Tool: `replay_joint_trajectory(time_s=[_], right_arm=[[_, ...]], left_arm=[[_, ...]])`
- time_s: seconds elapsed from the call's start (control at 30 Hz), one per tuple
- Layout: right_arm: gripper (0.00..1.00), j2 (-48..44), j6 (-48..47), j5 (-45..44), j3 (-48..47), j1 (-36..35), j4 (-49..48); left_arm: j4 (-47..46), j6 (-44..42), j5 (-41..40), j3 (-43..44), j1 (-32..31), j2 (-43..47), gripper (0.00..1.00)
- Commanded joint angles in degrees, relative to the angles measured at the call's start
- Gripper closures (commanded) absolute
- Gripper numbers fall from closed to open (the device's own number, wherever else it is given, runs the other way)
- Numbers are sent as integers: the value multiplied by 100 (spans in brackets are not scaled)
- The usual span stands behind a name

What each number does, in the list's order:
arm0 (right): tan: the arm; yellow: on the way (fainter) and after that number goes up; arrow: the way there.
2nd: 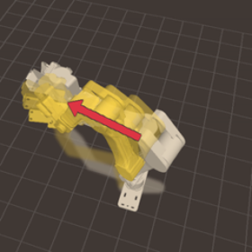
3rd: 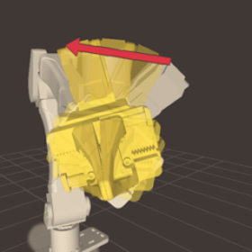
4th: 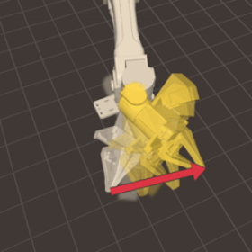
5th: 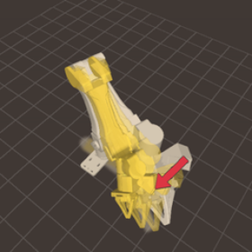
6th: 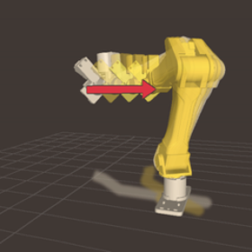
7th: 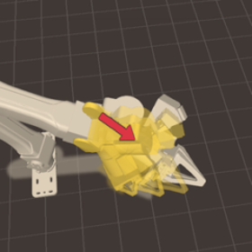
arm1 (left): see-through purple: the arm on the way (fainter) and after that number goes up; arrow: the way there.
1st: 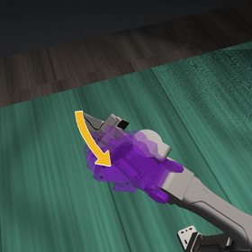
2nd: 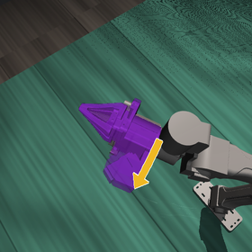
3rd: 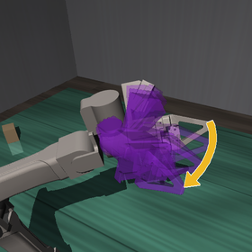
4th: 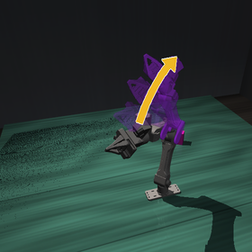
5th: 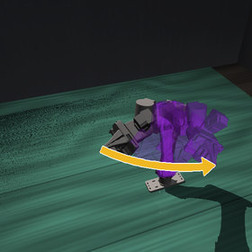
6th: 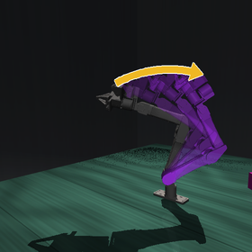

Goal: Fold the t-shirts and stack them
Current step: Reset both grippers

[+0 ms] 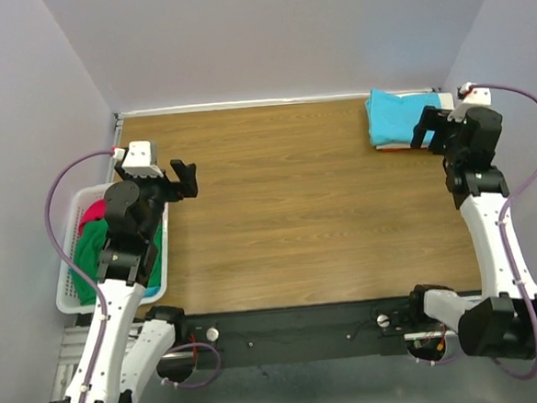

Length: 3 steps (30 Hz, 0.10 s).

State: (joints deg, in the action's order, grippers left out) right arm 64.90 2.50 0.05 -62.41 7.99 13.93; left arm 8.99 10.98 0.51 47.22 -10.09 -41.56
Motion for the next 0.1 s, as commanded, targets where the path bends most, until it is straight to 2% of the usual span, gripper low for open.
replay_joint_trajectory(time_s=[0.0, 0.07], right_arm=[[0, -548, 304, -638, 535, 19, -198], [0, -751, 409, -612, 642, 19, -224]], left_arm=[[208, 35, 79, 243, 33, 52, 2], [252, 70, 107, 287, 33, 69, 1]])
